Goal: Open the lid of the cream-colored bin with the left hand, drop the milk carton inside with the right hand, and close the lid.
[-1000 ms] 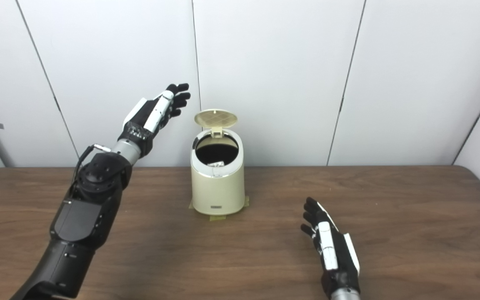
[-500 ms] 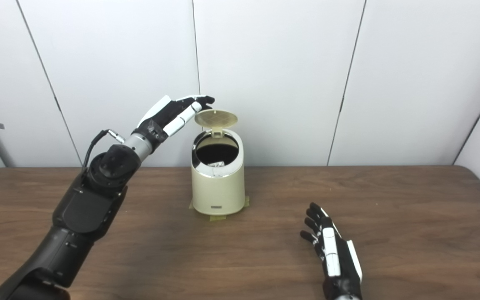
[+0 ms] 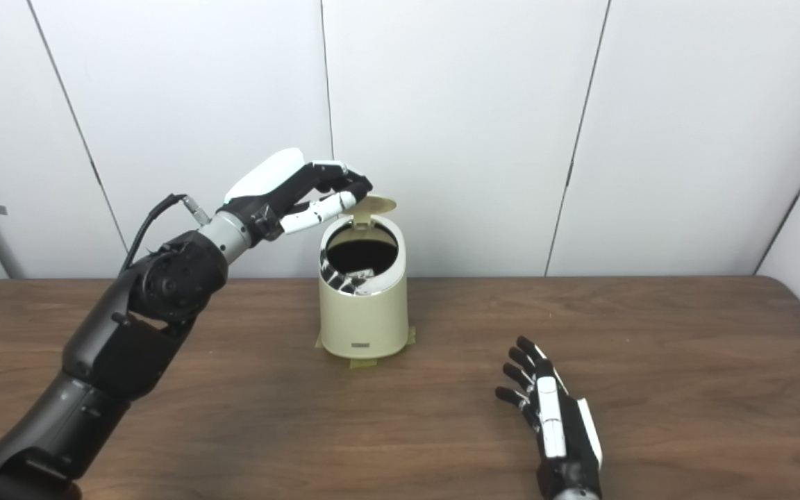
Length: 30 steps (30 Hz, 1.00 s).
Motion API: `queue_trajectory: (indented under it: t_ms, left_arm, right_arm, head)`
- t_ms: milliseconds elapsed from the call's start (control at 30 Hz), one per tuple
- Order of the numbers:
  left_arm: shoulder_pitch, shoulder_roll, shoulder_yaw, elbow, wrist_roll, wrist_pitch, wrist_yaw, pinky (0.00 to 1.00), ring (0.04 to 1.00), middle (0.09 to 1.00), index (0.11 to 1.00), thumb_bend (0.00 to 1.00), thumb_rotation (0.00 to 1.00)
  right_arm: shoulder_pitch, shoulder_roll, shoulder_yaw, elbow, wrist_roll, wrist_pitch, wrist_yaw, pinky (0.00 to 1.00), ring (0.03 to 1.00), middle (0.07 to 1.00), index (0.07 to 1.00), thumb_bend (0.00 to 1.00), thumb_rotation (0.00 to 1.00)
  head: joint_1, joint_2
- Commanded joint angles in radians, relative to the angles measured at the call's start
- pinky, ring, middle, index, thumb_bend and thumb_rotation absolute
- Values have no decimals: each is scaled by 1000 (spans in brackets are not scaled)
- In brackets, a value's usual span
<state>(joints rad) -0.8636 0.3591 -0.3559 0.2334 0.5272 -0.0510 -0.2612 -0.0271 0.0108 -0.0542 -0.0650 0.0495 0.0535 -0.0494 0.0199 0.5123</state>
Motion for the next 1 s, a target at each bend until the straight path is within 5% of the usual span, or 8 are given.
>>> queue_trajectory:
  t_ms: [0, 300, 433, 767, 967]
  left_arm:
    - [-46, 32, 2, -40, 33, -36, -2, 740, 762, 736, 715, 439, 1000]
    - [-14, 71, -34, -72, 130, -73, -66, 686, 776, 749, 704, 497, 1000]
    - [3, 73, -42, -66, 129, -110, -88, 720, 768, 708, 694, 507, 1000]
    - [34, 56, -43, -67, 104, -113, -168, 804, 791, 767, 731, 485, 1000]
    - [52, 43, -30, -44, 78, -138, -158, 738, 750, 753, 731, 478, 1000]
  right_arm:
    - [-36, -3, 3, -4, -12, -6, -1, 759, 856, 879, 890, 588, 1000]
    - [-31, 9, 13, -30, -31, 19, -7, 734, 845, 861, 890, 592, 1000]
    - [-26, 9, 11, -42, -17, 33, -1, 731, 851, 868, 897, 585, 1000]
    - [-28, -7, 4, -44, -1, 47, 10, 727, 858, 888, 919, 572, 1000]
    - [-32, -3, 1, -39, 1, 52, 7, 725, 849, 877, 911, 601, 981]
  head:
    - [0, 1]
    - [-14, 5]
    - [-19, -3]
    - [-23, -1]
    - [-34, 0]
